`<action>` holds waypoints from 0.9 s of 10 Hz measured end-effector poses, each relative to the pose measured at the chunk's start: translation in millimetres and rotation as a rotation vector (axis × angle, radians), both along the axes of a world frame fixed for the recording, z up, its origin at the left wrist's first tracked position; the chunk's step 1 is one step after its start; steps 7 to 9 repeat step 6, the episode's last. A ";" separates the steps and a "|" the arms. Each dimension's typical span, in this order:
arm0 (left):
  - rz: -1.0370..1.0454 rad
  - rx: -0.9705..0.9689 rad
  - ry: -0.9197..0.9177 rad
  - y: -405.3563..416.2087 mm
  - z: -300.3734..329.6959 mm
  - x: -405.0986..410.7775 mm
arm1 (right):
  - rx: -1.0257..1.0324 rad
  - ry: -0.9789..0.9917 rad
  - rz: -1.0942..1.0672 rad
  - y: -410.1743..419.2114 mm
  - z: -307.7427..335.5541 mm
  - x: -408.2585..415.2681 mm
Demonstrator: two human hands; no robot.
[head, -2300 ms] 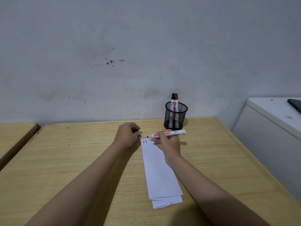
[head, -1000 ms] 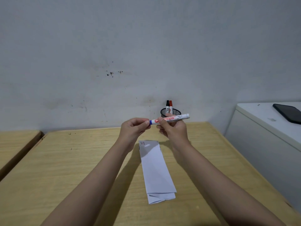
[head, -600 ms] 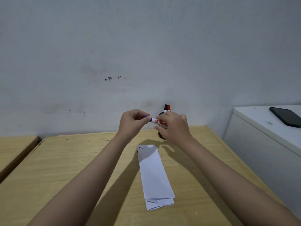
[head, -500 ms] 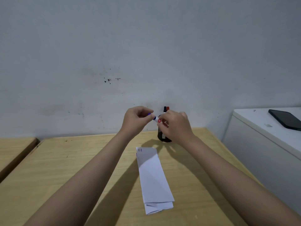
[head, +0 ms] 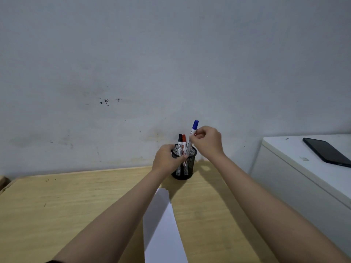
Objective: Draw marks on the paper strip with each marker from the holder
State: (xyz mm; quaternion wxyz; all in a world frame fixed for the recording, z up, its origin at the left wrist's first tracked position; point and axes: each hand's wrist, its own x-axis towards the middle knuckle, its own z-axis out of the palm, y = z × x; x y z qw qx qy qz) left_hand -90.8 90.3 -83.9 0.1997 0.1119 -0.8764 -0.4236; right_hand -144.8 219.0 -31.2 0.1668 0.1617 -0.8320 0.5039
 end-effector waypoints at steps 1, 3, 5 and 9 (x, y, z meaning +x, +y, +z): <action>0.009 0.019 0.021 -0.5 -6.2 -0.8 | 0.127 -0.115 0.024 -2.1 -14.6 -5.7; 0.019 0.046 0.030 -0.8 -7.6 -0.4 | 0.236 -0.238 0.023 -4.3 -28.2 0.6; 0.011 -0.006 0.038 5.9 -4.6 8.6 | 0.177 -0.221 -0.009 -4.9 -28.6 10.9; -0.004 0.111 0.015 9.4 -1.1 21.1 | -0.137 -0.120 -0.078 1.4 -3.2 19.4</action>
